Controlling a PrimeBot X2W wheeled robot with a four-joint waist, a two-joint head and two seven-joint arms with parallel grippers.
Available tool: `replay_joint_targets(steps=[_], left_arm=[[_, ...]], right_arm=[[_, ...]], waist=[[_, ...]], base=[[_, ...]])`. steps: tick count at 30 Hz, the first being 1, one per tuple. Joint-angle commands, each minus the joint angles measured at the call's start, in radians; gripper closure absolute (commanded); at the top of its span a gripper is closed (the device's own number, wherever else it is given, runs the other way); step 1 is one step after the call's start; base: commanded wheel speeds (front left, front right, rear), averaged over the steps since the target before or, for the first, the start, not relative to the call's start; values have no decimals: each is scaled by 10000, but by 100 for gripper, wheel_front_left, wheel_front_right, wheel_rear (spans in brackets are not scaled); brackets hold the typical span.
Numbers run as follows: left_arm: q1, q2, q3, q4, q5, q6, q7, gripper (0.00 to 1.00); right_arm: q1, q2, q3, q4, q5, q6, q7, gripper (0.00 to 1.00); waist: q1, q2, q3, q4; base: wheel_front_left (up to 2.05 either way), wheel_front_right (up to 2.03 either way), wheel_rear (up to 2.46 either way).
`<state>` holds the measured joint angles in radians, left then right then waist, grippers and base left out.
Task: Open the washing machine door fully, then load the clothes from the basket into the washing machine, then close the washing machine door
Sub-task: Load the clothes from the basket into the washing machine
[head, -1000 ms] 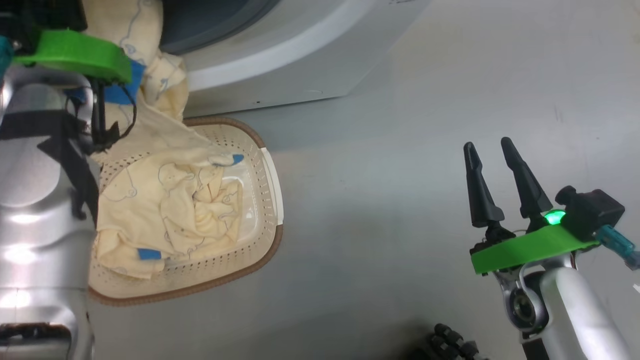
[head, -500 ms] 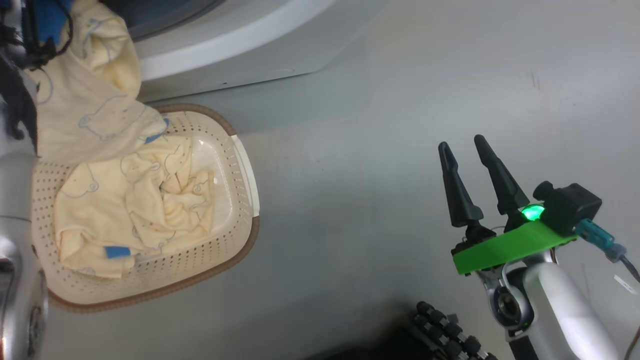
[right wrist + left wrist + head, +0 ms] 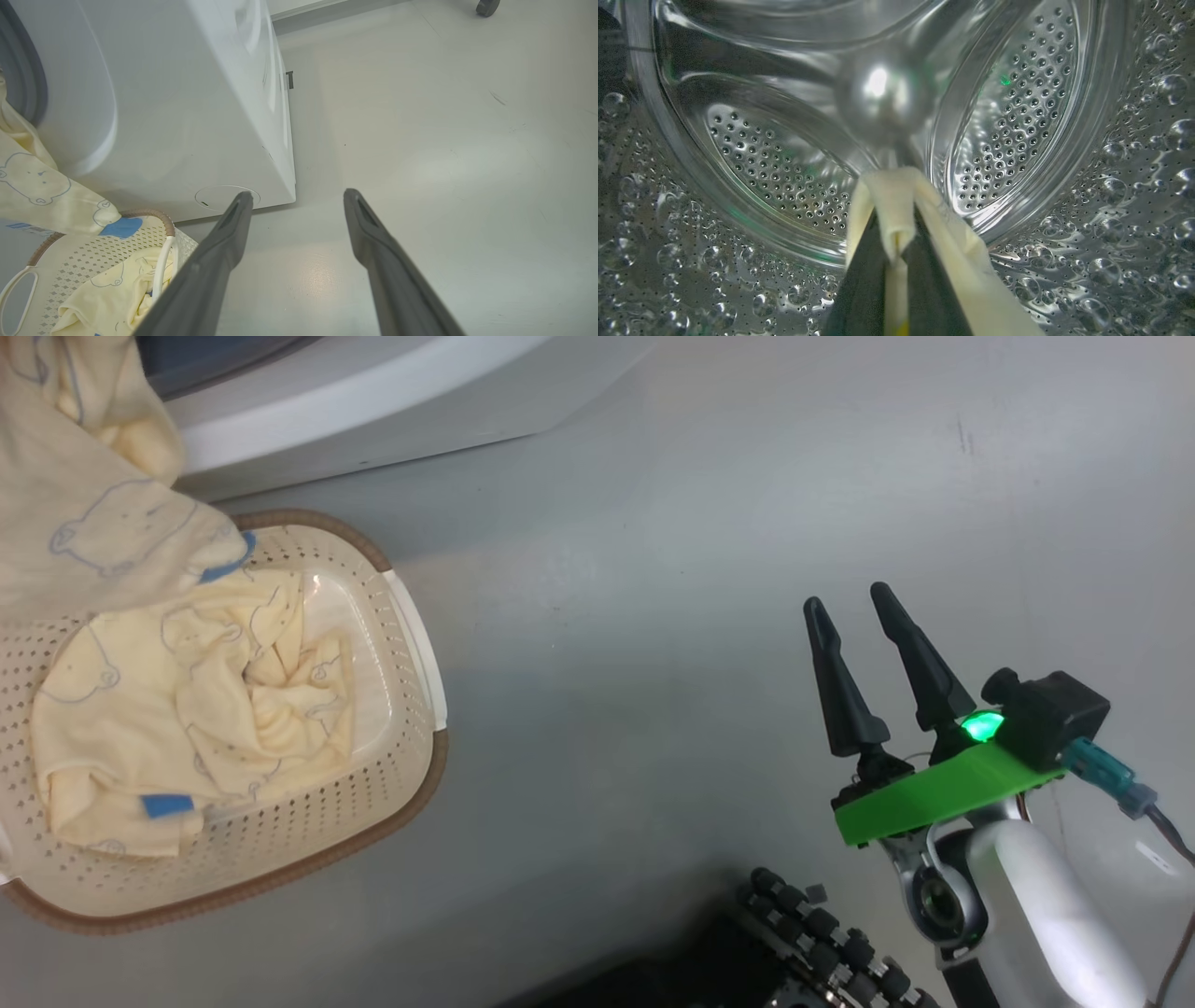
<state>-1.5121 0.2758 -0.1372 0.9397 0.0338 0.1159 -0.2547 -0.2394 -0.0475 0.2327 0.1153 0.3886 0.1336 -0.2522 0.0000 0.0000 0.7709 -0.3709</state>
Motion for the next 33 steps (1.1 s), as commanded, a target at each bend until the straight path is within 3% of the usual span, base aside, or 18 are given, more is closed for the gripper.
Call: replay_joint_targets(steps=[1, 9, 10, 12, 13, 25, 33], left_arm=[[-420, 452, -45, -265, 149, 70, -70, 100], [-738, 192, -114, 1253, 44, 395, 594, 100], [-752, 144, -125, 1387, 20, 407, 663, 90], [-784, 70, -184, 1594, 14, 431, 748, 7], [-778, 39, -200, 1689, 9, 485, 776, 0], [-530, -714, -285, 2743, -245, 999, 1560, 0], [-124, -1344, -262, 2987, -568, 1174, 1456, 0]], right_arm=[[72, -28, 197, -206, 8, -29, -95, 0], [58, -28, 204, -182, 16, -29, -95, 0], [67, -28, 185, -177, 14, -29, -95, 0], [72, -28, 149, -177, 14, -29, -95, 0], [73, -28, 131, -182, 12, -29, -95, 0], [128, -55, -116, -235, -39, -29, -95, 0], [181, -67, -321, -259, -100, -29, -95, 0]], waist=[[0, 0, 12, -1], [0, 0, -64, 117], [0, 0, -90, 153], [0, 0, -137, 216], [0, 0, -168, 247], [0, 0, -638, 746], [0, 0, -1040, 1095]], base=[[0, 0, 0], [0, 0, 0], [0, 0, 0], [0, 0, 0], [0, 0, 0], [0, 0, 0], [0, 0, 0]])
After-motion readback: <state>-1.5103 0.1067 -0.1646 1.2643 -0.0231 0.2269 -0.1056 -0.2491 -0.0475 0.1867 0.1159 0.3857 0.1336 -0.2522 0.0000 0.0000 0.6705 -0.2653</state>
